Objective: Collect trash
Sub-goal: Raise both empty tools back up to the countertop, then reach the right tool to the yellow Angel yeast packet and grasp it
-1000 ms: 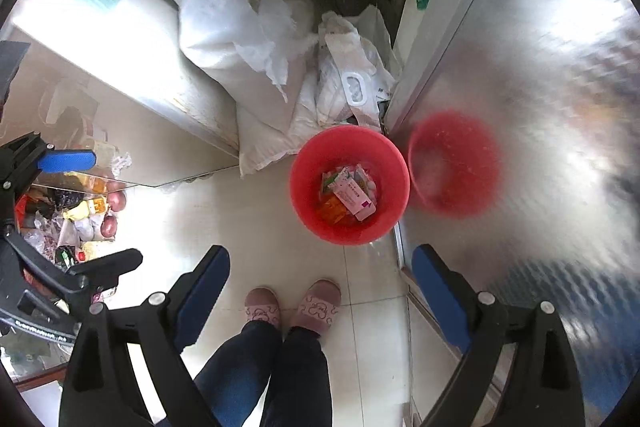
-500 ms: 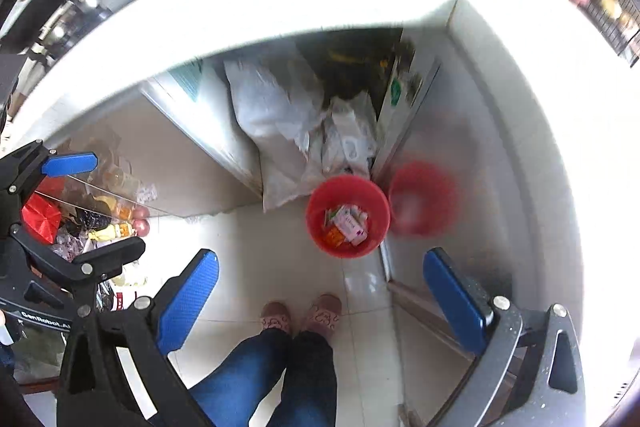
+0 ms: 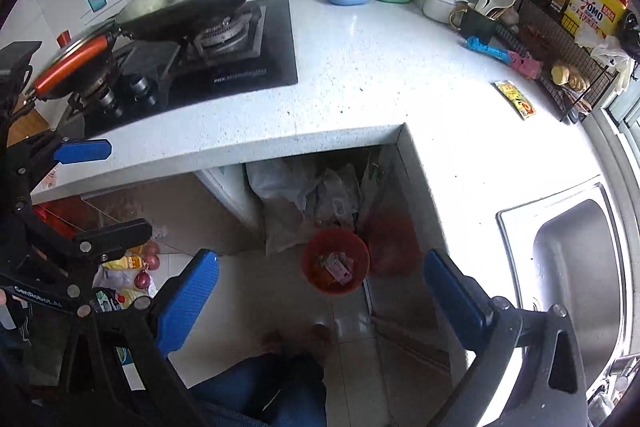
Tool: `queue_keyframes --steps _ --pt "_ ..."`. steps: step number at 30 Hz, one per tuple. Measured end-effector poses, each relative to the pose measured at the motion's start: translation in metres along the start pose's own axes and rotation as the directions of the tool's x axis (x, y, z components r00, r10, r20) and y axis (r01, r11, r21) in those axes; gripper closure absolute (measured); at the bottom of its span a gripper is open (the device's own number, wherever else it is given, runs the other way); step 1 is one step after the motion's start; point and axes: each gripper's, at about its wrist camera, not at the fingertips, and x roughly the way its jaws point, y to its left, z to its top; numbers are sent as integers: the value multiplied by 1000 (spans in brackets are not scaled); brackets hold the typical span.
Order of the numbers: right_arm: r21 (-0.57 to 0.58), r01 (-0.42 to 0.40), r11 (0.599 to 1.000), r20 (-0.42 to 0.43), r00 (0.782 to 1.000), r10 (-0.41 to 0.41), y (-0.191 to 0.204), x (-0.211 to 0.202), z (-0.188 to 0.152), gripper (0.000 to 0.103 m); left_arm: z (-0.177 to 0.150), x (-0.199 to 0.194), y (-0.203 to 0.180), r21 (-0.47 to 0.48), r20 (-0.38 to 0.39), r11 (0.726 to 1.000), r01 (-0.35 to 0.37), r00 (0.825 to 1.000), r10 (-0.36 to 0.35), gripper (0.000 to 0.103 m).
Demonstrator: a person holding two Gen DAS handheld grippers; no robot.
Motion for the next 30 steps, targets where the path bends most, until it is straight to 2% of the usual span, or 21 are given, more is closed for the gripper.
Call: queue_keyframes --steps 8,13,20,26,30 --pt "37 56 998 64 996 -58 -19 -31 16 1 45 -11 -23 103 51 995 -8 999 3 0" --pt "54 69 996 83 994 -73 -38 -35 29 1 78 1 -33 127 48 991 33 998 -39 0" --pt "64 89 994 95 991 -94 -78 -12 61 1 142 43 -43 129 35 991 22 999 -26 0" --pt "85 73 994 81 994 -80 -145 17 103 1 212 98 -51 153 1 988 13 1000 -13 0" --pt "104 57 993 53 997 -62 -188 40 125 1 254 133 -61 155 -34 987 38 999 -33 0"
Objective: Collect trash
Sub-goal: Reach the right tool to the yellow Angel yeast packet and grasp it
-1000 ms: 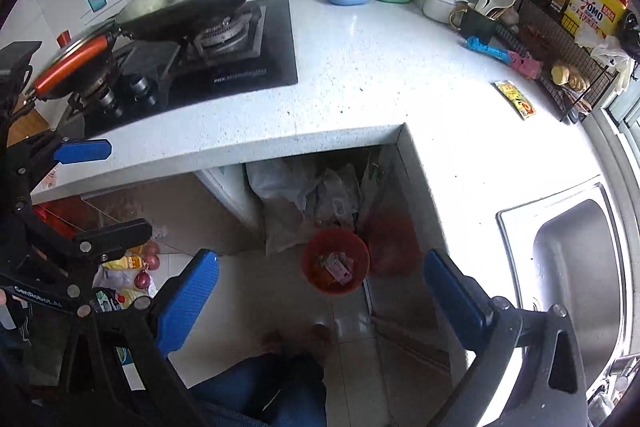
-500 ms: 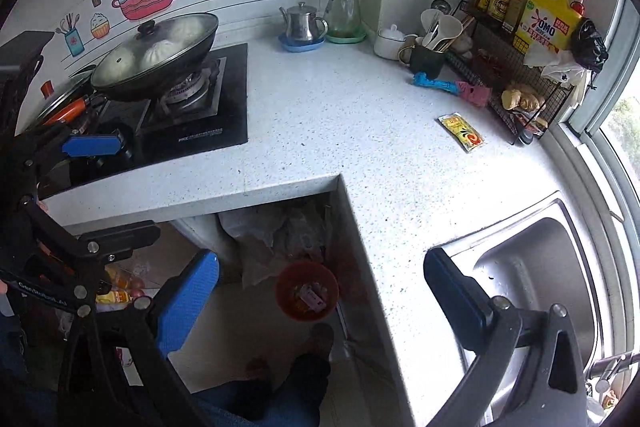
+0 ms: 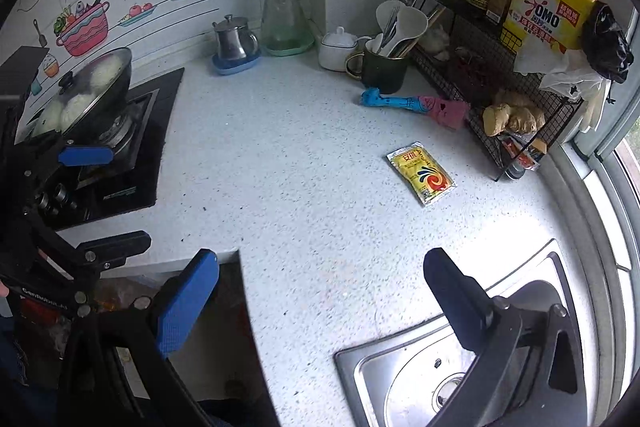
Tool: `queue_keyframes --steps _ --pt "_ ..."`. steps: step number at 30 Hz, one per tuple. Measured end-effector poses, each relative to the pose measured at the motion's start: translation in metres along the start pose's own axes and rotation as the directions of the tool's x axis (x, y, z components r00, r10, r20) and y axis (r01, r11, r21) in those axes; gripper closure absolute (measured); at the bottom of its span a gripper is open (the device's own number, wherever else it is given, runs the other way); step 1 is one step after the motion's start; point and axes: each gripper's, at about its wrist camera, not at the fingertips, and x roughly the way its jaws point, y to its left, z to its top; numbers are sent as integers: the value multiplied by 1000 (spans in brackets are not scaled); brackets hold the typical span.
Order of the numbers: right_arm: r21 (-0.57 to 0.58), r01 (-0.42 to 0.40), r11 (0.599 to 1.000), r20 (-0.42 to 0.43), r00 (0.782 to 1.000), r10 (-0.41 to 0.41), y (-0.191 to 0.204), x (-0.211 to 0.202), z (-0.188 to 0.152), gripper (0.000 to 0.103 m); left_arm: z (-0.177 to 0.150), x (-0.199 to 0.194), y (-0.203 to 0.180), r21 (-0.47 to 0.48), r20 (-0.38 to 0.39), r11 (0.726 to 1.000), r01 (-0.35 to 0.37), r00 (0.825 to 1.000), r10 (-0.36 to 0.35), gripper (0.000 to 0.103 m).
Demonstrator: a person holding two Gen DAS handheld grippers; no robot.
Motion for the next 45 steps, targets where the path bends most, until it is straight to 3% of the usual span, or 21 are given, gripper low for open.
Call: queue_keyframes --steps 4,11,20,28,32,42,45 --pt "-18 -1 1000 -39 999 0 -32 27 17 1 37 34 -4 -9 -25 999 44 999 -45 0" --pt "-43 -30 999 -104 994 25 -73 69 33 1 84 91 -13 -11 -80 998 58 995 -59 0" --pt "-91 -44 995 -208 978 24 -104 139 48 1 120 141 -21 34 -145 999 35 989 -30 0" --pt "-158 -55 986 -249 968 14 -117 176 54 1 131 179 -18 29 -192 999 31 981 -25 0" --pt "-180 -72 981 -276 961 20 -117 183 54 15 132 183 -16 21 -198 999 35 980 -30 0" --pt "-197 -113 974 -286 957 53 -108 183 56 15 125 189 -9 17 -222 1000 14 975 -10 0" --pt "-190 -111 975 -285 957 54 -106 179 61 26 123 188 -8 16 -222 1000 14 975 -10 0"
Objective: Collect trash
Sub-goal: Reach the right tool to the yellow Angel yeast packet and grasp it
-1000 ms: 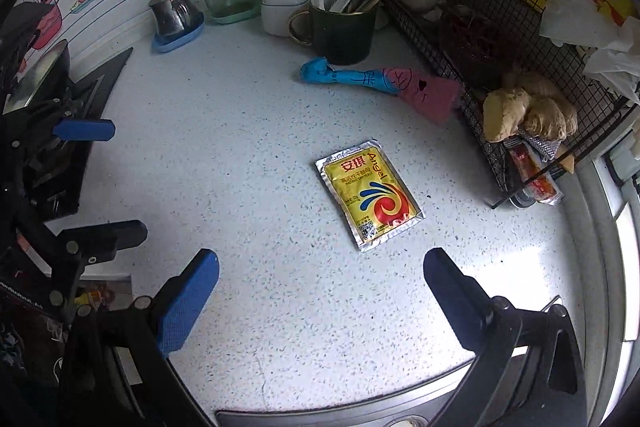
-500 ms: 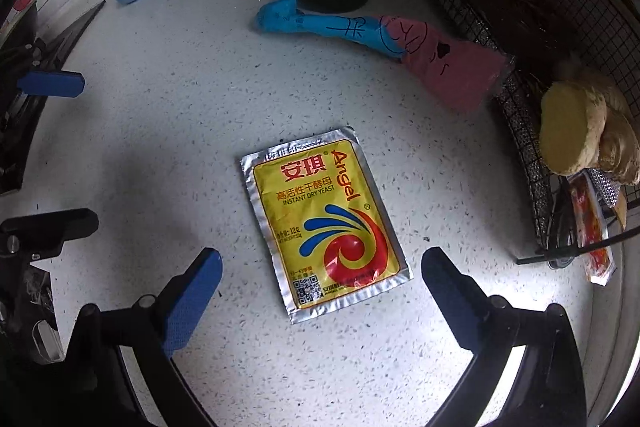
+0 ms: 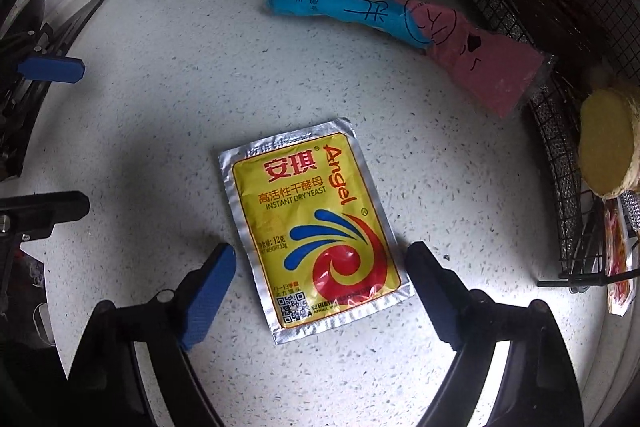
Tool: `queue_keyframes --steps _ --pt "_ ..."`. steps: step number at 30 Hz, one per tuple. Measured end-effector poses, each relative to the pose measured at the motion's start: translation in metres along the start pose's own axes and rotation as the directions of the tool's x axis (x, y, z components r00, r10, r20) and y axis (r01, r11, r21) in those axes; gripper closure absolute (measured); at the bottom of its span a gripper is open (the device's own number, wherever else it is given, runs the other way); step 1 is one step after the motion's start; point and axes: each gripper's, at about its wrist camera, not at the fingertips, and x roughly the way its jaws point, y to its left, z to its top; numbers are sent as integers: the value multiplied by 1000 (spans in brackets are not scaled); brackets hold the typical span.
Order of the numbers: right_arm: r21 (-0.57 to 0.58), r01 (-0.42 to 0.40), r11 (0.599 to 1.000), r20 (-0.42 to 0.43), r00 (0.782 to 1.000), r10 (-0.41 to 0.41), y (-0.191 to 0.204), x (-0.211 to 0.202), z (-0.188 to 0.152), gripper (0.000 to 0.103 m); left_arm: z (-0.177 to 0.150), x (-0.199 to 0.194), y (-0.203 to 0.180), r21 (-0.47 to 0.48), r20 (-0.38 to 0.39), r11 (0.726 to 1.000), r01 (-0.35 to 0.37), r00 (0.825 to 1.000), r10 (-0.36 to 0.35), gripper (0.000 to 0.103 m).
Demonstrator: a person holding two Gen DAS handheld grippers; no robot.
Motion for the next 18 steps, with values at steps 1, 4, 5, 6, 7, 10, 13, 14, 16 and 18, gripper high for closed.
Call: queue_keyframes --steps 1,4,5,6,7,10,13,14,16,18 --pt "2 0 1000 -2 1000 0 0 -2 0 27 -1 0 0 2 0 1000 0 1000 0 0" --pt "10 2 1000 4 1000 -2 0 -7 -2 32 -1 -2 -1 3 -2 1000 -4 1000 4 0" --pt "10 2 1000 3 1000 -2 1 -9 -2 33 -2 -5 -4 2 -1 1000 -3 1000 3 0" --pt "9 2 1000 1 1000 -2 -1 -8 -1 35 -2 -6 -4 1 1 1000 -5 1000 5 0" --pt "7 1 1000 -2 1000 -1 -6 -4 0 35 -2 -7 -4 0 3 1000 -6 1000 6 0" --pt "7 1 1000 -2 1000 -1 -9 -1 -5 38 -2 -11 -3 0 12 1000 -6 1000 6 0" --pt "10 -1 1000 -9 1000 2 -10 -2 -6 39 -4 -13 -2 1 14 1000 -10 1000 10 0" --pt "12 -1 1000 -9 1000 1 -10 -4 -6 39 -4 -13 -2 0 14 1000 -11 1000 11 0" --pt "23 1 1000 -2 1000 -1 -11 -5 -8 40 -4 -14 -1 -4 14 1000 -9 1000 9 0" --pt "29 6 1000 4 1000 -6 -7 -5 -12 42 -5 -15 -1 -4 17 1000 -9 1000 9 0"
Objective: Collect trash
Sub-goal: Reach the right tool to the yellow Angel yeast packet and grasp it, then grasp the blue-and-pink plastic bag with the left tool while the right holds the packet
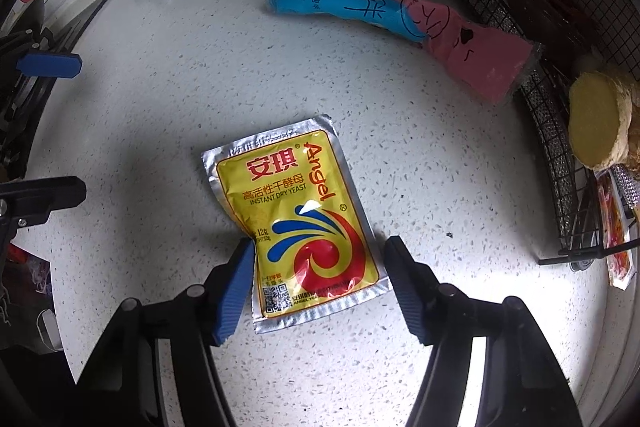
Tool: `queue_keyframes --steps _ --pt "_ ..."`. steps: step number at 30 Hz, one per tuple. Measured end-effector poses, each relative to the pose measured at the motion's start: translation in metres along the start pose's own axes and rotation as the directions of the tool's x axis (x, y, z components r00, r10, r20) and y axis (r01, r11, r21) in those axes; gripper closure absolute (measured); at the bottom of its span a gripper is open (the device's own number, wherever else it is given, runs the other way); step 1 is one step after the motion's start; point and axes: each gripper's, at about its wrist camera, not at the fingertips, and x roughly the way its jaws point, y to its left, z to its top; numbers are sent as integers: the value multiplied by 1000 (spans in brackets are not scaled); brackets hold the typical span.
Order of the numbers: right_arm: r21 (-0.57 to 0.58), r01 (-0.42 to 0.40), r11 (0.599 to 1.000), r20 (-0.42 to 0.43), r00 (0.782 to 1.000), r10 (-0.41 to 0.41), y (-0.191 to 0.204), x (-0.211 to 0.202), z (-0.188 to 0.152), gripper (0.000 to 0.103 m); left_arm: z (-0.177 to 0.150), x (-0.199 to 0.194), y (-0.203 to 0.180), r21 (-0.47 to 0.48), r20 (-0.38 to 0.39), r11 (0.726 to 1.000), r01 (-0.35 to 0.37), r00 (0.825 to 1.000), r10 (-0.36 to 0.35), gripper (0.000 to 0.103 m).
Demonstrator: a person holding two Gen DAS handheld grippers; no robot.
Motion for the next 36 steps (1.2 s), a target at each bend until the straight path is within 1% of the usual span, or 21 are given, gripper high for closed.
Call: queue_keyframes --steps 4,8,9,10,11,12,15,18,20,23,25,27,32,34,35,36 --pt "19 -2 1000 5 1000 2 -4 -1 -1 45 -1 -2 -1 2 2 1000 3 1000 -3 0" --pt "70 -14 997 30 999 12 -14 -8 -8 47 -2 -5 -3 15 9 1000 9 1000 -9 0" --pt "78 -23 997 40 999 20 -14 -13 -10 51 -1 -6 -4 22 13 1000 9 1000 -10 0" --pt "83 -43 996 60 997 38 -15 -20 -10 58 0 -7 -6 33 17 999 11 1000 -12 0" --pt "102 -35 994 64 998 29 -20 -26 -12 94 0 -9 -9 43 20 999 13 1000 -13 0" --pt "103 -26 994 63 998 20 -22 -28 -12 94 2 -9 -11 52 23 999 13 1000 -15 0" --pt "116 -41 992 40 999 36 -29 -21 -15 94 8 -11 -17 74 28 997 8 1000 -10 0" --pt "140 -66 988 48 997 60 -36 -20 -18 95 14 -13 -22 90 33 996 11 999 -14 0" --pt "168 -62 984 68 996 51 -46 -23 -18 97 16 -16 -26 106 33 994 10 999 -13 0" --pt "196 -66 978 96 994 48 -53 -34 -24 98 22 -16 -31 134 34 991 7 999 -11 0" --pt "209 -71 975 102 993 50 -60 -42 -29 99 28 -15 -34 151 40 988 21 999 -27 0" --pt "221 -64 973 107 993 41 -62 -58 -43 99 35 -15 -39 176 44 984 26 998 -34 0" --pt "246 -64 967 109 993 37 -77 -67 -60 100 57 -9 -49 281 59 960 11 998 -29 0" --pt "259 -63 964 112 993 35 -83 -71 -63 100 70 -4 -49 317 63 948 16 997 -38 0" --pt "268 -61 961 110 993 32 -75 -72 -69 100 78 -2 -50 333 66 943 19 997 -44 0" --pt "280 -60 958 113 993 29 -79 -75 -72 100 86 0 -51 347 67 937 20 997 -46 0"
